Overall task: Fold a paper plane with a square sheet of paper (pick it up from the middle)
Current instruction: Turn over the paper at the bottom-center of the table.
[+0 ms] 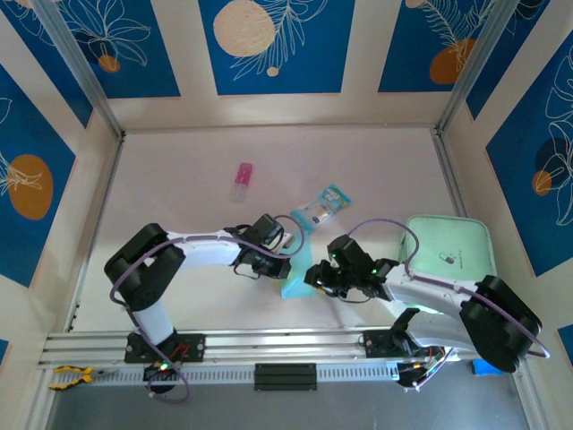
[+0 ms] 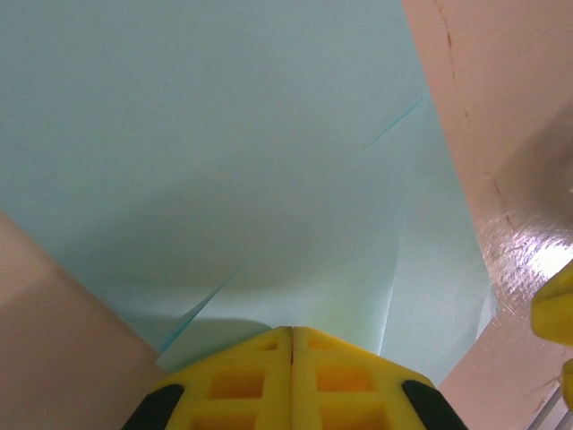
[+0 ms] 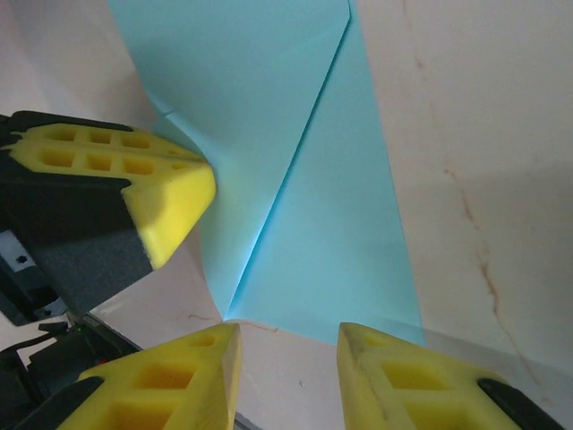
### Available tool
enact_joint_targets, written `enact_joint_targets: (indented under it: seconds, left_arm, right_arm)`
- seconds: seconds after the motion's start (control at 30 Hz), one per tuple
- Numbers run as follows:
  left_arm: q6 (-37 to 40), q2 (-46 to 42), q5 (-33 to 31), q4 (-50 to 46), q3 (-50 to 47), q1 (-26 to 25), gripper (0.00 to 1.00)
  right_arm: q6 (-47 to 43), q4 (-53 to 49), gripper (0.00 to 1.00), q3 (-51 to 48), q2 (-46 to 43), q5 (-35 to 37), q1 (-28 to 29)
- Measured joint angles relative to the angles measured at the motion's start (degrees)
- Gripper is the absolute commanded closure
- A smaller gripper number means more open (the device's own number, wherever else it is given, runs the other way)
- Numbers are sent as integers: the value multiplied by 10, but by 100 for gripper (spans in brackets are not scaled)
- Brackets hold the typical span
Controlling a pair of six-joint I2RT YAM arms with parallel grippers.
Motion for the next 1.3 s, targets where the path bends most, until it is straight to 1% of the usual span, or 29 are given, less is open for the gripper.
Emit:
enact_joint_targets:
  seconds: [0.33, 0.53, 0.7, 0.83, 1.07, 1.3]
  left_arm:
    - [0, 0, 2, 6, -2, 0, 95]
    - [0, -1, 3, 10, -5, 0, 95]
    - [0, -5, 3, 16, -11, 0, 95]
    - [0, -7, 3, 18, -13, 0, 96]
    - [0, -7, 3, 19, -14, 0, 96]
    - [0, -9, 3, 23, -17, 0, 96]
  right_arm:
    - [14, -25, 64, 9, 35, 11, 9]
    - [15, -2, 63, 18, 65, 7, 11]
    - [19, 40, 54, 18, 78, 4, 9]
    - [17, 68, 51, 18, 83, -6, -6]
    - [-6, 100, 50, 34, 116, -35, -43]
    - [-23, 116, 50, 50, 132, -56, -65]
